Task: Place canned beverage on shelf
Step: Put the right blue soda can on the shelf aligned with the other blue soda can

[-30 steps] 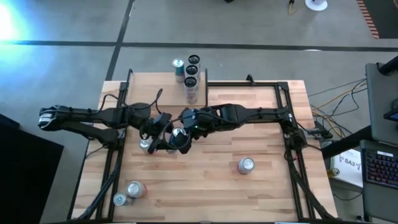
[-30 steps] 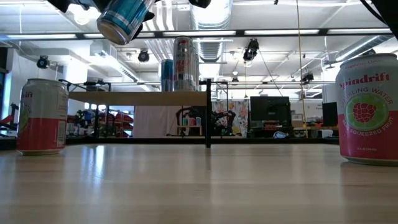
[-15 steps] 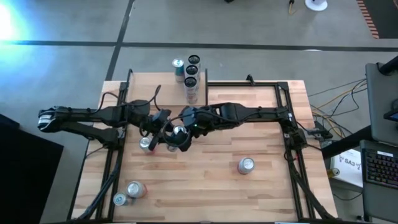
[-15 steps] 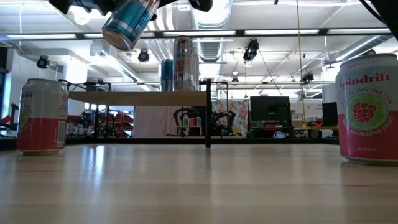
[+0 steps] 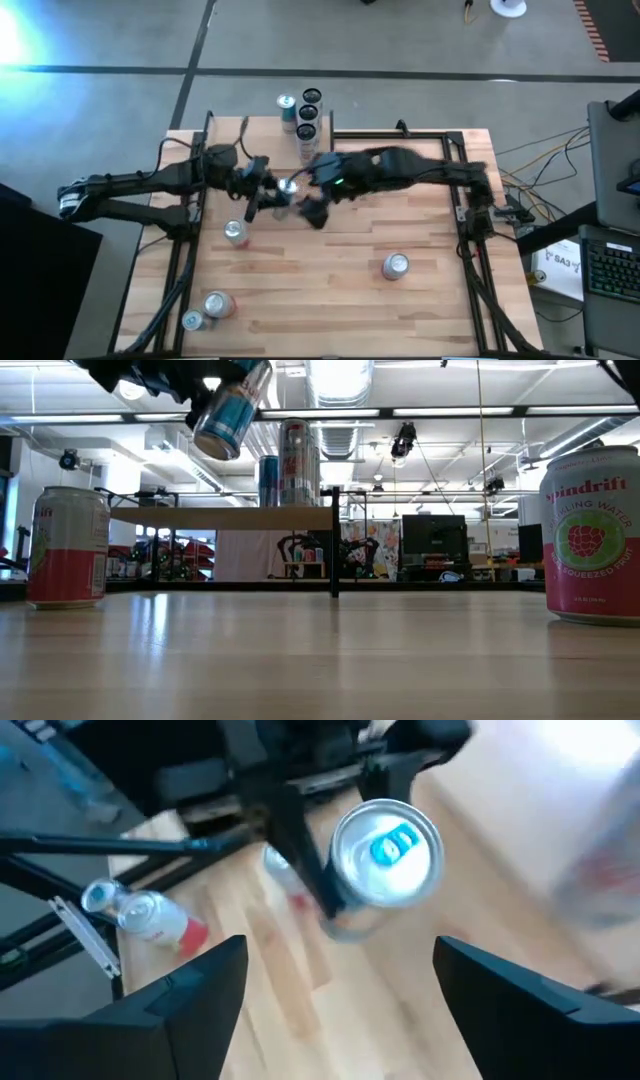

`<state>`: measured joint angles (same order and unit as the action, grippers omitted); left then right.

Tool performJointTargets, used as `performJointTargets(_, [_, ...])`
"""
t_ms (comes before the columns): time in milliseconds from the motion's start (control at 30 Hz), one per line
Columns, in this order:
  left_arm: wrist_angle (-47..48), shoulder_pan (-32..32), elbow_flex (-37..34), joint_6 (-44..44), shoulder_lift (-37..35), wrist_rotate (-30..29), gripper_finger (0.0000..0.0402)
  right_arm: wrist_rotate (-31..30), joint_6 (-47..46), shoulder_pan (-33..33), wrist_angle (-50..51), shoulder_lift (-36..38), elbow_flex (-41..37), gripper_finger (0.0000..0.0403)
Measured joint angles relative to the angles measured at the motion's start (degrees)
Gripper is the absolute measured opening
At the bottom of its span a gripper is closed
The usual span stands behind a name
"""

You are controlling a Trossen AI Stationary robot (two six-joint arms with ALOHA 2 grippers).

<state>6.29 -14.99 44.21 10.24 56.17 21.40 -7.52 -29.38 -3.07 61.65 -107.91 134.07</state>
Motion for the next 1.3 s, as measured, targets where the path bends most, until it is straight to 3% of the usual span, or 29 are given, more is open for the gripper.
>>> performJointTargets(333, [-0.4, -14.0, 0.0, -12.9, -2.2, 0.7, 0.0170, -14.5, 9.6, 0.4, 3.7, 11.5, 0.0, 0.0283])
performJointTargets(433, [-0.8, -18.9, 0.0, -15.6, 0.7, 4.3, 0.0171, -17.1, 9.3, 0.5, 6.5, 13.6, 0.0, 0.0273])
performJointTargets(600, [-6.1, -26.4, 0.0, -15.6, 6.4, 15.6, 0.0172, -19.5, 5.3, 0.5, 12.9, 15.0, -0.1, 0.0259])
performJointTargets(667, [-9.4, -28.3, 0.0, -15.6, 8.4, 16.9, 0.0172, -19.6, 3.4, 0.5, 14.9, 15.3, -0.1, 0.0253])
performJointTargets(967, [-20.6, -32.6, 0.0, -19.7, 16.4, 20.5, 0.0173, -19.5, 1.4, 0.3, 20.0, 14.9, -0.3, 0.0239])
performJointTargets(1300, [-24.9, -33.3, 0.1, -18.5, 21.8, 22.2, 0.0173, -21.1, 3.9, 1.0, 20.8, 14.9, -0.3, 0.0242])
